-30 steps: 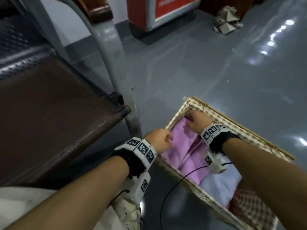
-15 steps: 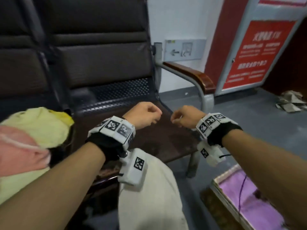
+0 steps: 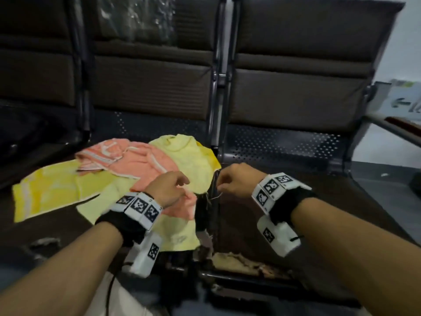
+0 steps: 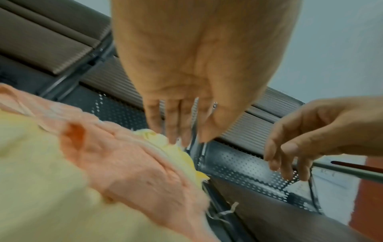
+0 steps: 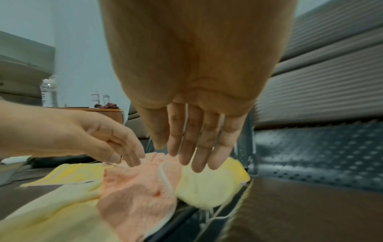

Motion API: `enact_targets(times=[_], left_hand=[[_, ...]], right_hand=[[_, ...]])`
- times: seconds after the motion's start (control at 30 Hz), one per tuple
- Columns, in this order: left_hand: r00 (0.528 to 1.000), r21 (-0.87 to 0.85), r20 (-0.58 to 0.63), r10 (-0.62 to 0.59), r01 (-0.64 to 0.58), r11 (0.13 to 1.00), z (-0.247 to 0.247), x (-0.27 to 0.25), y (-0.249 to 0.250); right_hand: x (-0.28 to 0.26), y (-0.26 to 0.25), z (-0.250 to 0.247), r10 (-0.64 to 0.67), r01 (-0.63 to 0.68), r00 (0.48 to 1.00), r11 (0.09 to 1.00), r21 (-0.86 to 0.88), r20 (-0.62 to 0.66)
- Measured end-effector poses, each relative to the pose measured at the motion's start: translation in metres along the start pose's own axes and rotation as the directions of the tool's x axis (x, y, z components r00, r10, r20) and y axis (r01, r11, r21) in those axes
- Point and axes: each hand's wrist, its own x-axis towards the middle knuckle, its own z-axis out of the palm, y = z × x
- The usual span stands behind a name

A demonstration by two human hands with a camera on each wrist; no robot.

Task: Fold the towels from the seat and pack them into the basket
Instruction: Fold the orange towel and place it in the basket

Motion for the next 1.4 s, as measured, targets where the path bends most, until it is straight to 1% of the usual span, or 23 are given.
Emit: enact_targets(times=[0.1, 0.2, 0.3, 0.37, 0.43, 0.5, 0.6, 0.63, 0.7, 0.8, 0.87, 0.93, 0.97, 1.0, 1.03, 1.07, 1.1, 1.13, 1.17, 1.23, 1.3, 1.37, 1.4], left_hand=[[0.997, 0.072, 0.047, -0.066, 0.063, 0.995, -0.005, 0.0, -0.037], [0.992, 0.078, 0.069, -0.107, 0.101, 0.992, -0.007, 0.002, -0.052], [0.994, 0.04, 0.024, -0.109, 0.108, 0.993, -0.007, 0.009, -0.054], [0.996, 0.042, -0.013, -0.092, 0.093, 0.995, -0.007, 0.015, -0.053], [0.997, 0.065, -0.029, -0.07, 0.072, 0.995, -0.006, 0.017, -0.049], [0.998, 0.077, -0.051, -0.023, 0.027, 0.997, -0.004, 0.018, -0.042], [0.983, -0.033, -0.08, 0.163, -0.166, 0.986, -0.004, 0.018, -0.021], [0.969, -0.05, -0.099, 0.228, -0.234, 0.971, -0.006, 0.02, -0.012], [0.946, 0.002, -0.149, 0.288, -0.291, 0.957, -0.009, 0.025, 0.002], [0.931, 0.104, -0.254, 0.261, -0.242, 0.965, -0.007, 0.025, 0.021], [0.924, 0.156, -0.3, 0.238, -0.199, 0.968, -0.002, 0.021, 0.039], [0.915, 0.214, -0.318, 0.249, -0.187, 0.959, 0.002, 0.017, 0.057], [0.911, 0.208, -0.309, 0.272, -0.214, 0.954, 0.004, 0.015, 0.063], [0.905, 0.142, -0.298, 0.305, -0.274, 0.951, 0.004, 0.014, 0.069], [0.896, 0.029, -0.281, 0.345, -0.351, 0.936, 0.004, 0.011, 0.075], [0.877, -0.076, -0.282, 0.389, -0.424, 0.902, 0.005, 0.008, 0.081], [0.849, -0.12, -0.303, 0.433, -0.484, 0.867, 0.007, 0.005, 0.09], [0.818, -0.126, -0.339, 0.465, -0.529, 0.839, 0.01, 0.003, 0.099], [0.786, -0.13, -0.378, 0.49, -0.569, 0.812, 0.014, 0.002, 0.109], [0.738, -0.146, -0.434, 0.516, -0.623, 0.769, 0.022, 0.004, 0.127], [0.735, -0.16, -0.453, 0.504, -0.623, 0.766, 0.029, 0.009, 0.136], [0.745, -0.164, -0.455, 0.488, -0.609, 0.776, 0.035, 0.015, 0.139], [0.749, -0.168, -0.457, 0.479, -0.602, 0.781, 0.038, 0.018, 0.14]], right_hand=[[0.04, -0.017, 0.033, -0.014, 0.012, 0.998, 1.0, 0.027, 0.053], [0.072, -0.026, 0.06, 0.089, -0.089, 0.996, 0.991, 0.099, 0.007], [0.091, -0.033, 0.08, 0.208, -0.198, 0.978, 0.956, 0.218, -0.023], [0.098, -0.037, 0.09, 0.218, -0.203, 0.975, 0.953, 0.223, -0.043], [0.097, -0.04, 0.092, 0.204, -0.179, 0.976, 0.953, 0.244, -0.081], [0.089, -0.039, 0.086, 0.151, -0.091, 0.977, 0.936, 0.341, -0.153], [0.068, -0.035, 0.065, 0.11, 0.052, 0.949, 0.87, 0.489, -0.297], [0.06, -0.032, 0.056, 0.133, 0.076, 0.932, 0.838, 0.541, -0.337], [0.042, -0.025, 0.041, 0.192, 0.119, 0.898, 0.76, 0.639, -0.396], [0.011, -0.01, 0.024, 0.238, 0.166, 0.85, 0.726, 0.668, -0.47], [-0.012, 0.002, 0.015, 0.28, 0.201, 0.827, 0.664, 0.721, -0.488], [-0.035, 0.017, 0.004, 0.354, 0.221, 0.775, 0.624, 0.749, -0.524], [-0.044, 0.026, -0.001, 0.41, 0.221, 0.73, 0.615, 0.756, -0.547], [-0.052, 0.037, -0.008, 0.468, 0.231, 0.677, 0.597, 0.768, -0.568], [-0.059, 0.047, -0.014, 0.517, 0.241, 0.63, 0.579, 0.779, -0.579], [-0.065, 0.058, -0.019, 0.552, 0.248, 0.59, 0.571, 0.783, -0.59], [-0.069, 0.067, -0.021, 0.575, 0.25, 0.553, 0.576, 0.778, -0.603], [-0.073, 0.076, -0.021, 0.584, 0.247, 0.529, 0.589, 0.77, -0.616], [-0.074, 0.084, -0.018, 0.584, 0.235, 0.52, 0.604, 0.762, -0.624], [-0.075, 0.096, -0.011, 0.57, 0.191, 0.541, 0.633, 0.751, -0.618], [-0.072, 0.1, -0.008, 0.555, 0.183, 0.578, 0.627, 0.757, -0.599], [-0.072, 0.096, -0.008, 0.488, 0.244, 0.656, 0.585, 0.773, -0.576], [-0.072, 0.092, -0.007, 0.424, 0.264, 0.716, 0.571, 0.777, -0.554]])
